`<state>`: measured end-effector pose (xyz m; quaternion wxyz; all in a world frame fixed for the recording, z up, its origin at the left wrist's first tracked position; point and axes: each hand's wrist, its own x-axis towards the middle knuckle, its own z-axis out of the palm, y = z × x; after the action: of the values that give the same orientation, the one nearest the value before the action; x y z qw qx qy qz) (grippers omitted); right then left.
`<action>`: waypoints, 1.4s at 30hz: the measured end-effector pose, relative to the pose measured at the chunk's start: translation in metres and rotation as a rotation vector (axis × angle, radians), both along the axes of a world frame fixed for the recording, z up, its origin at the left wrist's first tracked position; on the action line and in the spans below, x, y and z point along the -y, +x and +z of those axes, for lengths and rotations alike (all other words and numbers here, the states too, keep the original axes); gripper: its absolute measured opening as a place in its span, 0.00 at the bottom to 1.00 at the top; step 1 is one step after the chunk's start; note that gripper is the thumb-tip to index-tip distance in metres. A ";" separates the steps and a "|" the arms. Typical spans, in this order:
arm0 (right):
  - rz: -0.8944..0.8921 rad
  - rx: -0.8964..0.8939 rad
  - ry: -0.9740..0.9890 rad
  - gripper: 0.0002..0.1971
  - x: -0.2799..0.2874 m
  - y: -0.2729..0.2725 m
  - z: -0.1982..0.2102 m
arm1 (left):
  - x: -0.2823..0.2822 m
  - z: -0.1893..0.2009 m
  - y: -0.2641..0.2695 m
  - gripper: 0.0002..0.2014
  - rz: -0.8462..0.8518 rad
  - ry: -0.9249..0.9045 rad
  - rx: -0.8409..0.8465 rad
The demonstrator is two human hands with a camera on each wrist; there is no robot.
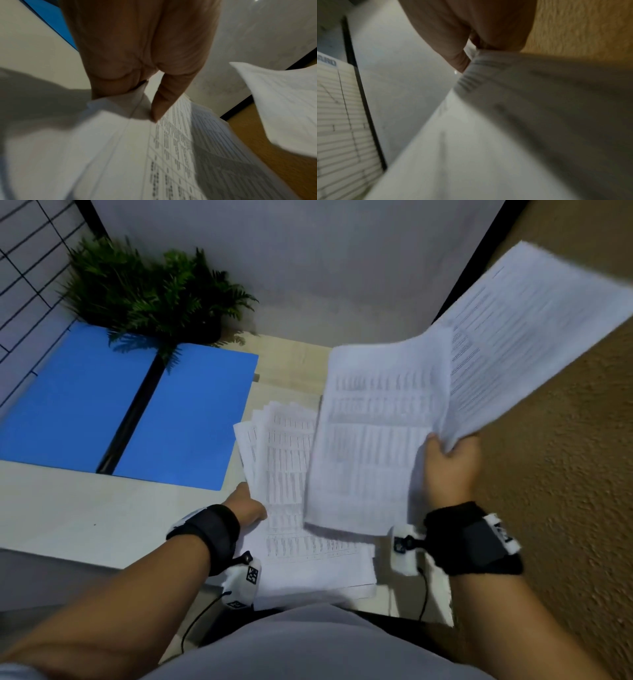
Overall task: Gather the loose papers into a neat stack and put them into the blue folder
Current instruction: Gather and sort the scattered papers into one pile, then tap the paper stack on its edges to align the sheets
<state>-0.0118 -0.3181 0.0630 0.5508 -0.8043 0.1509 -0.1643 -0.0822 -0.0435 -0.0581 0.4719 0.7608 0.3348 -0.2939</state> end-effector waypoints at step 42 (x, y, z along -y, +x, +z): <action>0.492 -0.798 -0.185 0.34 -0.018 -0.007 -0.119 | 0.030 -0.017 0.015 0.27 0.103 -0.048 0.189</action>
<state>-0.0191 -0.3002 -0.0558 0.3986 -0.8619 0.1406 0.2801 -0.0673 -0.0739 -0.0753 0.5338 0.7553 0.3207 -0.2042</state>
